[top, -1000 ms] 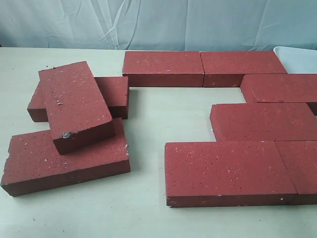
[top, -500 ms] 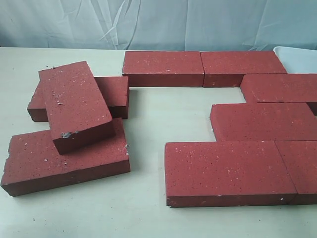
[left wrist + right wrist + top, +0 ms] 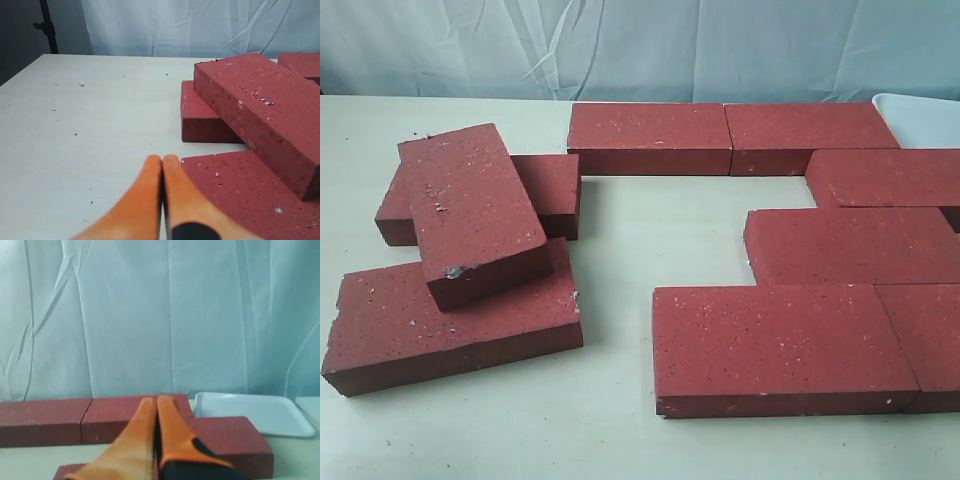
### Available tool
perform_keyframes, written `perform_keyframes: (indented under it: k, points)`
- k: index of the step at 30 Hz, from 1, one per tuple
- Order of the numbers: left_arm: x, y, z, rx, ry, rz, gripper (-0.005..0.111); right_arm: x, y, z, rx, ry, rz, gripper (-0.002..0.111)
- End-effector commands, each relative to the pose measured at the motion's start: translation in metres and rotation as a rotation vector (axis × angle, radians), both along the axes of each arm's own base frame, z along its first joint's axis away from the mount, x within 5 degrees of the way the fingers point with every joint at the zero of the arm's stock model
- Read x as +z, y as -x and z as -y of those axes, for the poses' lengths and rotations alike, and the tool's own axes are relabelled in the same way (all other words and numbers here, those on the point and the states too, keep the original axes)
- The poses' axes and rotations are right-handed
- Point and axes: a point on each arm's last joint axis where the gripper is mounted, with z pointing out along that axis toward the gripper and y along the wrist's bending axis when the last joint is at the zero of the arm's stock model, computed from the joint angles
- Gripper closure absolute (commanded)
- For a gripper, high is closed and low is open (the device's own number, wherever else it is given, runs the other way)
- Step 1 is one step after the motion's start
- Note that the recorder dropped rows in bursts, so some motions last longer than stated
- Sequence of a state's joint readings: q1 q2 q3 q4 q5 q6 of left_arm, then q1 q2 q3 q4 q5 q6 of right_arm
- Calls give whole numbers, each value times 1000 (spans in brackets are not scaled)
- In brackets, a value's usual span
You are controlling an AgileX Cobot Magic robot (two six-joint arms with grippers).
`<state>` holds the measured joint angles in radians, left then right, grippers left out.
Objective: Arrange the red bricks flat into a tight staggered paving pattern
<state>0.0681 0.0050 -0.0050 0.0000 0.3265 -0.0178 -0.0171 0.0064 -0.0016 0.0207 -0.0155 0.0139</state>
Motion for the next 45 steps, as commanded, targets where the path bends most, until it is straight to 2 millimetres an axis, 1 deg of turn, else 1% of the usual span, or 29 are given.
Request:
perform_keyframes:
  k: [1, 19, 25, 27, 28, 29, 30, 31, 33, 36, 39, 41, 45]
  points:
    - [0, 0, 0, 2, 7, 14, 107, 4, 1, 0, -8, 4, 50, 109]
    - [0, 0, 0, 2, 7, 14, 107, 5, 1, 0, -8, 4, 57, 109]
    - [0, 0, 0, 2, 7, 14, 107, 9, 2, 0, -9, 5, 103, 109]
    - [0, 0, 0, 2, 7, 14, 107, 14, 3, 0, -9, 5, 115, 109]
    - [0, 0, 0, 2, 7, 14, 107, 21, 4, 0, -9, 6, 136, 109]
    - [0, 0, 0, 2, 7, 14, 107, 25, 5, 0, -9, 6, 141, 109]
    - [0, 0, 0, 2, 7, 14, 107, 33, 7, 0, -8, 6, 146, 109]
    - [0, 0, 0, 2, 7, 14, 107, 37, 8, 0, -7, 6, 138, 109]
    - [0, 0, 0, 2, 7, 14, 107, 52, 13, 0, -5, 5, 109, 109]
    - [0, 0, 0, 2, 7, 14, 107, 66, 14, 0, -4, 5, 95, 109]
    - [0, 0, 0, 2, 7, 14, 107, 84, 10, 0, -4, 5, 81, 109]
    - [0, 0, 0, 2, 7, 14, 107, 94, 5, 0, -3, 4, 31, 109]
    - [0, 0, 0, 2, 7, 14, 107, 101, -1, 0, -3, 4, -8, 109]
